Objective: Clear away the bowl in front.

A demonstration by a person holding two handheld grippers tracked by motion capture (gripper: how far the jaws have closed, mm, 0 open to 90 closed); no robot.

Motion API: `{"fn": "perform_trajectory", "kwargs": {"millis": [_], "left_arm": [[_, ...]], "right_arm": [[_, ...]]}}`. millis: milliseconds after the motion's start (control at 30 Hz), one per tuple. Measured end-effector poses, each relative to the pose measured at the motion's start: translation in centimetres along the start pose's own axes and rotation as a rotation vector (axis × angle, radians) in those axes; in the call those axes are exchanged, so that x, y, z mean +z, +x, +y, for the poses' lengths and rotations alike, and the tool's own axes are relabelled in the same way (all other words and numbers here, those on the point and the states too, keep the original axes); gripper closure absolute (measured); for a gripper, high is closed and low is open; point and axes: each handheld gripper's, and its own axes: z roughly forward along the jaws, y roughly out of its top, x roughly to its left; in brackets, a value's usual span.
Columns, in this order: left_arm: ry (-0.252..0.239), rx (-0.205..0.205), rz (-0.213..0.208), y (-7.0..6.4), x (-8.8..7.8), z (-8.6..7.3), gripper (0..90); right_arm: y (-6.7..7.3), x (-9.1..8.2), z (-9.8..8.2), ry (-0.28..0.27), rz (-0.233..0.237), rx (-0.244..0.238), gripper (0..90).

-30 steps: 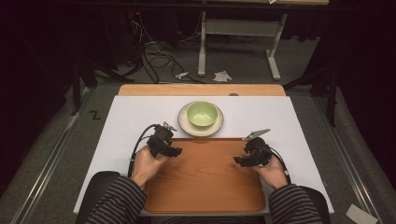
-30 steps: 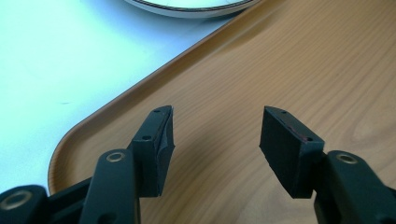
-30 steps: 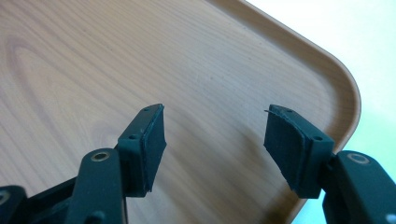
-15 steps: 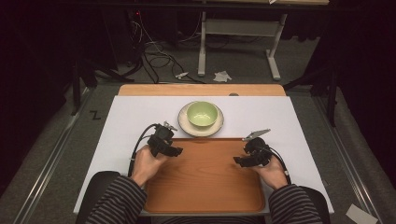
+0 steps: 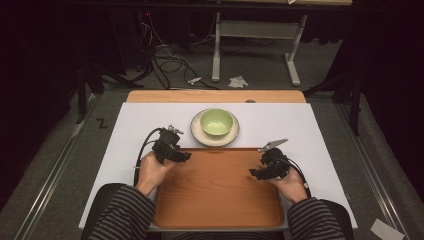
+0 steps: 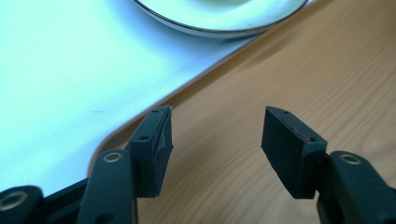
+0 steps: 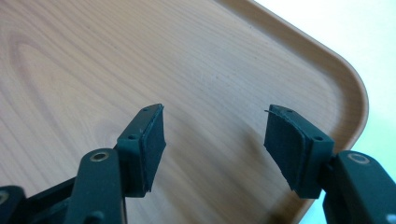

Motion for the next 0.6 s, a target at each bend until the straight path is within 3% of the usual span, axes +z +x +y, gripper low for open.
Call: {"fn": "perform_trajectory", "kwargs": {"millis": [200,233,267,300,600], "left_arm": [[0.0,-0.017,-0.028,-0.2,-0.4,0.6,42.6],[0.007,-0.054,-0.063,-0.4,-0.7,0.9,42.4],[0.007,-0.054,-0.063,-0.4,-0.7,0.9,42.3],[0.012,-0.072,-0.093,-0.5,-1.1,1.2,42.1],[-0.003,-0.101,-0.128,-1.0,-1.9,2.4,42.1]], "right_arm": [[-0.1,0.1,0.0,0.0,0.001,0.001,39.7],[-0.1,0.1,0.0,0.0,0.001,-0.002,39.7],[-0.1,0.1,0.0,0.0,0.001,-0.002,39.7],[0.0,0.1,0.0,0.001,0.001,0.0,39.7],[-0.1,0.1,0.0,0.006,-0.001,-0.004,39.8]]}}
